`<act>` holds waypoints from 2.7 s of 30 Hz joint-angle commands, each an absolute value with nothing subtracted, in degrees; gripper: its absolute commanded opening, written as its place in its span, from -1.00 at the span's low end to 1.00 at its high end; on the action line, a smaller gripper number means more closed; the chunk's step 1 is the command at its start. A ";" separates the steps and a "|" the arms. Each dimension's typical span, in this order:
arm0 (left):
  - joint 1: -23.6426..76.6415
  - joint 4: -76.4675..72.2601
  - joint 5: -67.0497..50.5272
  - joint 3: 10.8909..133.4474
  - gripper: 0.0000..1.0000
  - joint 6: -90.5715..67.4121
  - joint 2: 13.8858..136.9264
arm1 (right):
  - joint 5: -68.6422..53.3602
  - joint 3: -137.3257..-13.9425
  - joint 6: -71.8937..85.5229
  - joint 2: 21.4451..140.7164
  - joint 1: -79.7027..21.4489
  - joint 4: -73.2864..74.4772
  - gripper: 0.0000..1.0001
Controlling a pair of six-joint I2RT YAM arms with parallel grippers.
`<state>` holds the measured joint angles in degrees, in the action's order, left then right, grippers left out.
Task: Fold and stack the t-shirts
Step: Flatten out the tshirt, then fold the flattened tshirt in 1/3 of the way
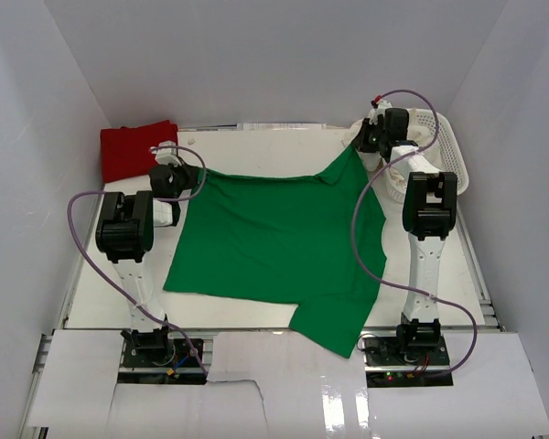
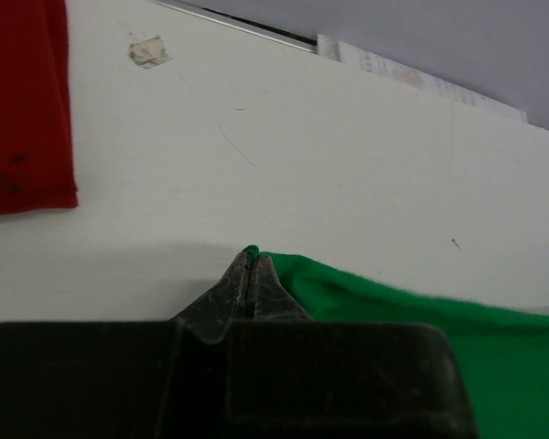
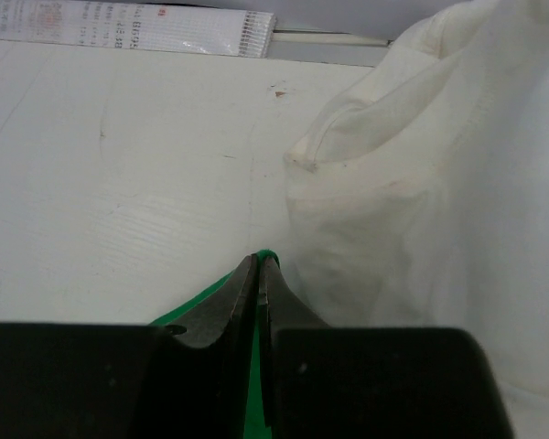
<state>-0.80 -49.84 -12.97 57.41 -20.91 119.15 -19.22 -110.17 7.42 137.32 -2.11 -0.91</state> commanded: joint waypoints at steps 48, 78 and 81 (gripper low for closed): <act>-8.53 -40.44 -15.99 66.62 -1.00 -17.58 119.26 | -10.64 -123.49 5.54 142.65 -7.82 -2.11 -0.85; -8.44 -39.90 -21.10 68.21 -1.00 -17.32 120.94 | -14.76 -105.91 4.57 127.62 -10.72 -5.18 -0.85; -8.44 -39.82 -21.01 67.68 -1.00 -17.23 120.15 | -14.59 -103.46 4.75 125.95 -10.90 -5.97 -0.85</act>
